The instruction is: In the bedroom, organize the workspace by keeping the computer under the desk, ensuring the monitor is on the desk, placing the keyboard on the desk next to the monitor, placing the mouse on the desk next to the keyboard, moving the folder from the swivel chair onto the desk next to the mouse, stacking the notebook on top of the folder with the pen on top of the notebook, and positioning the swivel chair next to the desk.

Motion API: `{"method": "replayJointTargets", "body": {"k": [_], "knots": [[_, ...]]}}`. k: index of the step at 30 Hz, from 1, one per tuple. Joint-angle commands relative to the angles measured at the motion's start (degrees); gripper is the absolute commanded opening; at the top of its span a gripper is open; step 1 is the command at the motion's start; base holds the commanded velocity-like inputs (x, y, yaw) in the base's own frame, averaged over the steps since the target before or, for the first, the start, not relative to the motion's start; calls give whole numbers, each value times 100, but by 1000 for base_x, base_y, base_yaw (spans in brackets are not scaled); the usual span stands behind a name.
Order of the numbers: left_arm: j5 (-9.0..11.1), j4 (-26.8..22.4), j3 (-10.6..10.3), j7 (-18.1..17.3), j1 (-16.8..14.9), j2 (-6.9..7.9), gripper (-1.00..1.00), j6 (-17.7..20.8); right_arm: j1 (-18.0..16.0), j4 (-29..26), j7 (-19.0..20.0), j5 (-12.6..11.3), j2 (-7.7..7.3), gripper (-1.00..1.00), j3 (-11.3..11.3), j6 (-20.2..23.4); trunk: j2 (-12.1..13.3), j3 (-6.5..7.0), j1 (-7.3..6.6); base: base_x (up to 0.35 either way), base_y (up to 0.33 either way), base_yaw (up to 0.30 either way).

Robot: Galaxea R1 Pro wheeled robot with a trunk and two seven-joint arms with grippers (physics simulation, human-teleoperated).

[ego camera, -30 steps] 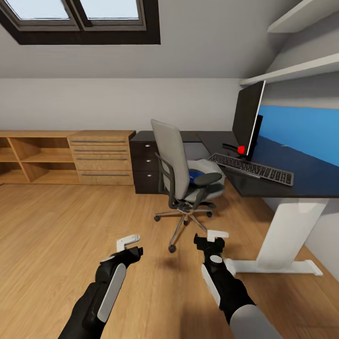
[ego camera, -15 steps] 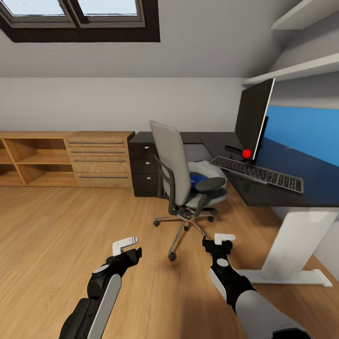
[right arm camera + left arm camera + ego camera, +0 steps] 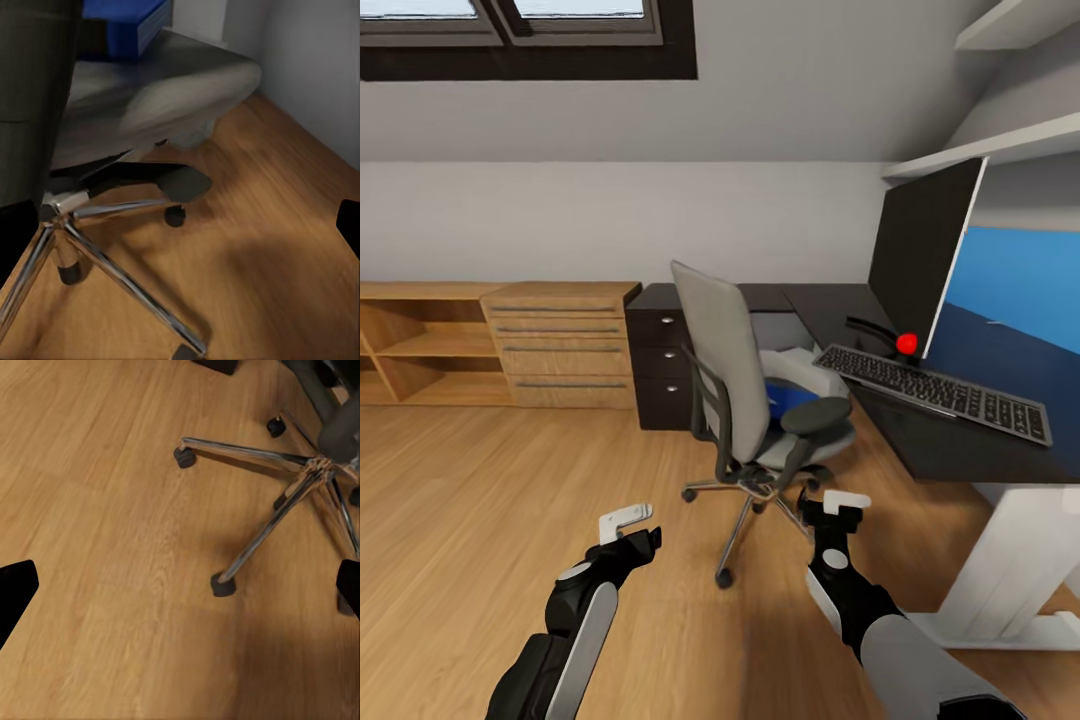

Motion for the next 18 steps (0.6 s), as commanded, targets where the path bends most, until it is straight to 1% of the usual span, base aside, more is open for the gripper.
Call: {"method": "replayJointTargets", "body": {"k": [1, 3, 4, 5, 6, 9, 13, 18], "knots": [[59, -5, -5, 56, -4, 0, 100, 12, -4, 6, -74, 13, -3, 100, 32, -5, -2, -6, 2, 311, -111, 0], [58, -2, -5, 56, -4, 0, 100, 12, -8, 4, -149, 12, -5, 100, -17, -17, -2, -6, 2, 290, -133, 0], [56, 3, -4, 56, -4, 0, 100, 12, -10, 1, -201, 11, -7, 100, -90, -23, -2, -6, 2, 222, -134, 0], [56, 6, -4, 56, -4, 0, 100, 12, -11, 0, -240, 11, -11, 100, -192, -29, -2, -6, 2, 148, -92, 0], [55, 8, -5, 56, -4, 0, 100, 12, -12, -2, -271, 13, -25, 100, -374, -34, -2, -6, 2, 76, -47, 0], [54, 10, -4, 56, -4, 0, 100, 12, -13, -9, -299, 11, -76, 100, -636, -32, -2, -6, 2, 31, -19, 0], [54, 11, -3, 56, -4, 0, 100, 5, -13, -5, -304, 3, -89, 100, -682, -30, -2, -6, 2, 36, -3, 0], [62, 11, -3, 54, -4, 0, 100, 4, -13, -3, -305, -6, -84, 100, -690, -30, -2, -6, 2, 227, 0, 0]]}}
